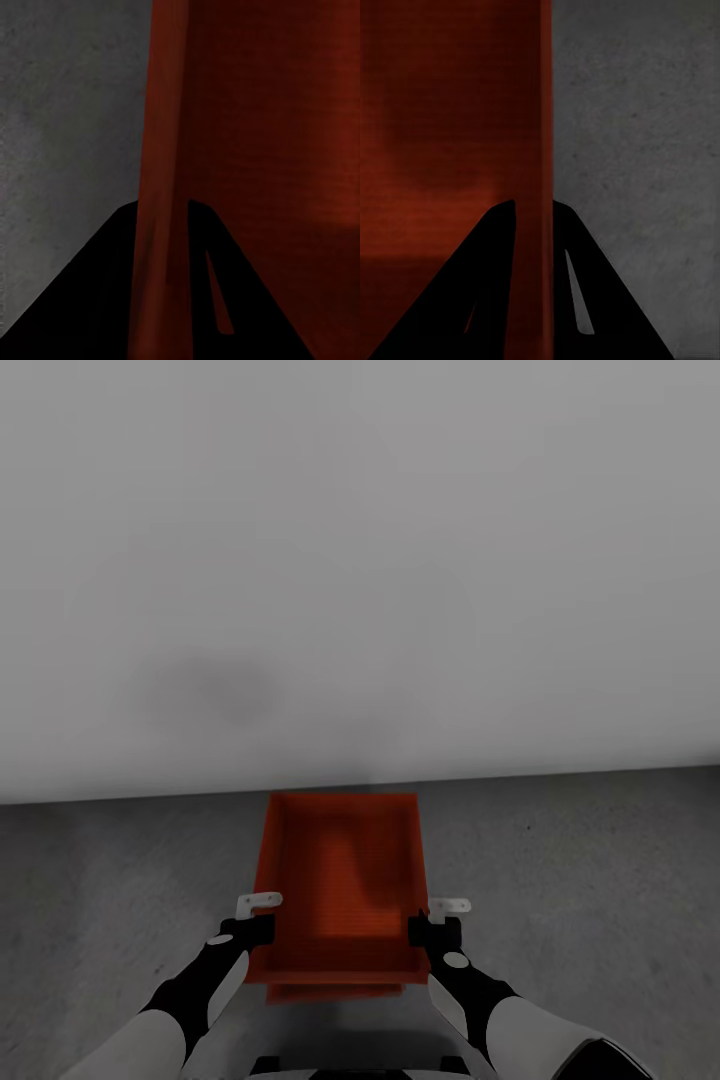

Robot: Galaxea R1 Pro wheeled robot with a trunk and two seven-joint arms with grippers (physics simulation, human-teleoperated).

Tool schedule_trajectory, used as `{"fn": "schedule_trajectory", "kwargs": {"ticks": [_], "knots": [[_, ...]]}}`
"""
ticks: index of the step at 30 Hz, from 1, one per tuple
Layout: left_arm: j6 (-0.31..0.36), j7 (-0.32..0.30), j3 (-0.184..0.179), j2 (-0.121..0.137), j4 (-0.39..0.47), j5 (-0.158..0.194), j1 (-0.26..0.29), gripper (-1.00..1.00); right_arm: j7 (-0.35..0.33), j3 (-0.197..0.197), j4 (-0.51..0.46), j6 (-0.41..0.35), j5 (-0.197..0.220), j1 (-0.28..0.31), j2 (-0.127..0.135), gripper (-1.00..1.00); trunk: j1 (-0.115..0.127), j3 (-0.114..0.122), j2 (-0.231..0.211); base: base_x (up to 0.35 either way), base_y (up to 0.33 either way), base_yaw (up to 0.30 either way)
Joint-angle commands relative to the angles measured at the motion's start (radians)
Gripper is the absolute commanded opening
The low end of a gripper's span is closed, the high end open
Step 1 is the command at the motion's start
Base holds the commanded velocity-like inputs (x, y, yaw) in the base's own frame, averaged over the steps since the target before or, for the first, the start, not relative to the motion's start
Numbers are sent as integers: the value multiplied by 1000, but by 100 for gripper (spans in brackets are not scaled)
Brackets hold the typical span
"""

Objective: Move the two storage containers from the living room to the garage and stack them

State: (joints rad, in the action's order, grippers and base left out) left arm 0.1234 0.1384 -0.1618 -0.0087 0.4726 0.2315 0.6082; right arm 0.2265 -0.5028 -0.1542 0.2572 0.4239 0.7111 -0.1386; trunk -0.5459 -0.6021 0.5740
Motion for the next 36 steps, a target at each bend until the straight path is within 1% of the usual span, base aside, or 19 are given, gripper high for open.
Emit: {"fn": "schedule_trajectory", "kwargs": {"ticks": [1,5,10,20,36], "knots": [[5,14,4,7,6,-5,1,-100,0,26,65,5,18,1,1,-100,0,-1,1,-168,157,0],[5,13,4,9,5,-4,1,-100,1,26,65,5,18,1,1,-100,0,-1,1,-152,136,0],[5,13,4,10,6,-4,1,-100,1,26,65,5,19,1,1,-100,0,-1,1,-35,27,11],[5,13,4,9,6,-4,1,-100,1,26,65,5,21,1,1,-100,0,-1,1,-3,2,172],[5,13,4,7,6,-4,1,-100,1,26,65,4,21,1,1,-100,0,-1,1,0,0,11]]}}
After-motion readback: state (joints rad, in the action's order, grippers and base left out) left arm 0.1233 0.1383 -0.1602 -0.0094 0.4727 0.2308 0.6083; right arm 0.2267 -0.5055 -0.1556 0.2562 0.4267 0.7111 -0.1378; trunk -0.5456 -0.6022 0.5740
